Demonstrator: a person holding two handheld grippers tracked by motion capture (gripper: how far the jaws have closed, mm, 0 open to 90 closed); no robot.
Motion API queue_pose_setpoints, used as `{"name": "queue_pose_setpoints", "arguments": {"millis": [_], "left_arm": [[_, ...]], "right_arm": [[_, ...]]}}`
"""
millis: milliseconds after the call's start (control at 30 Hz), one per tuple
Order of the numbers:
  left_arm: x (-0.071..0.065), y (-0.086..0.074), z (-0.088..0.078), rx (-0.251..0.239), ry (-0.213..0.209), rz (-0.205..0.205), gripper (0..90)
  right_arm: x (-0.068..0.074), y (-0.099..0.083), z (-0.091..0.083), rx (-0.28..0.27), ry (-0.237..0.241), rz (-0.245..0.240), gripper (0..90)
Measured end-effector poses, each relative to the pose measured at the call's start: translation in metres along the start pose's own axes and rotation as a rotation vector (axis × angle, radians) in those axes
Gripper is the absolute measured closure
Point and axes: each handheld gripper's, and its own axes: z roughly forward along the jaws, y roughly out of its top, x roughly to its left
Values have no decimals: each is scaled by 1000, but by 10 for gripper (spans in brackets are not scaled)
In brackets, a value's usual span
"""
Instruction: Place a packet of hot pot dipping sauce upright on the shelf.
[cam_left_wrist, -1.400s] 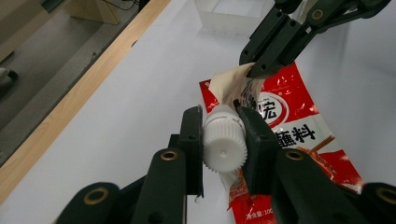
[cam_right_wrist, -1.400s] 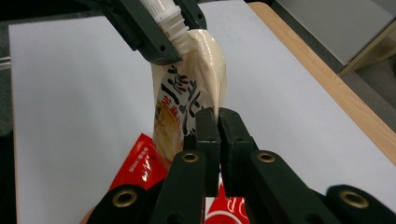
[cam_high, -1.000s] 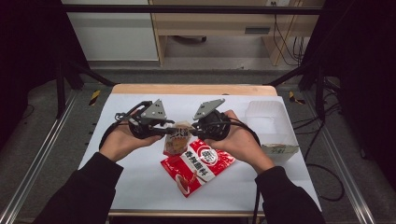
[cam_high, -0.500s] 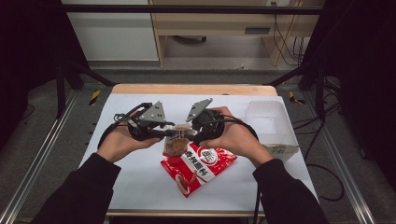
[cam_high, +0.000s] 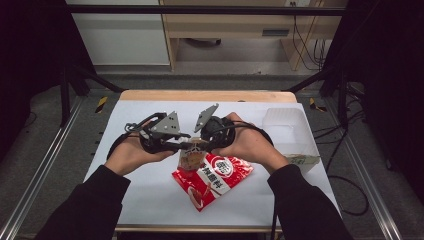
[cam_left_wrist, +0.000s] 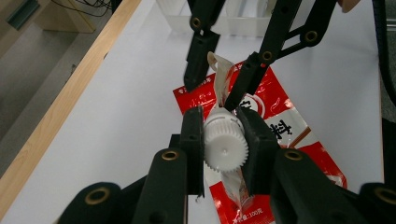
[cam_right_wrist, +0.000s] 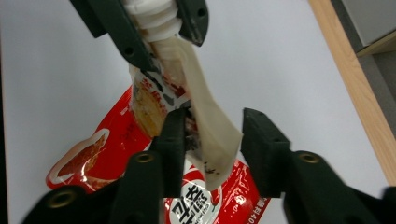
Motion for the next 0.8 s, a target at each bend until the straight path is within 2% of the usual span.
{"name": "queue_pose_setpoints", "arguments": {"millis": [233,400,600,667,800], "left_arm": [[-1,-1,1,-13,-16,-7,731],[0,-3,1,-13,-15,-17,728],[0,-6,0,-36,17,-31,720],[0,-7,-1,-55,22,-43,677],[-1,-9,-3,-89,43,-50,522]], "right_arm": [[4,0,2,30,34,-15,815],[5,1,1,35,40,-5,855],[3,4,-2,31,27,13,873],[3,5,-2,35,18,7,875],[0,5,-2,49,6,6,876]]}}
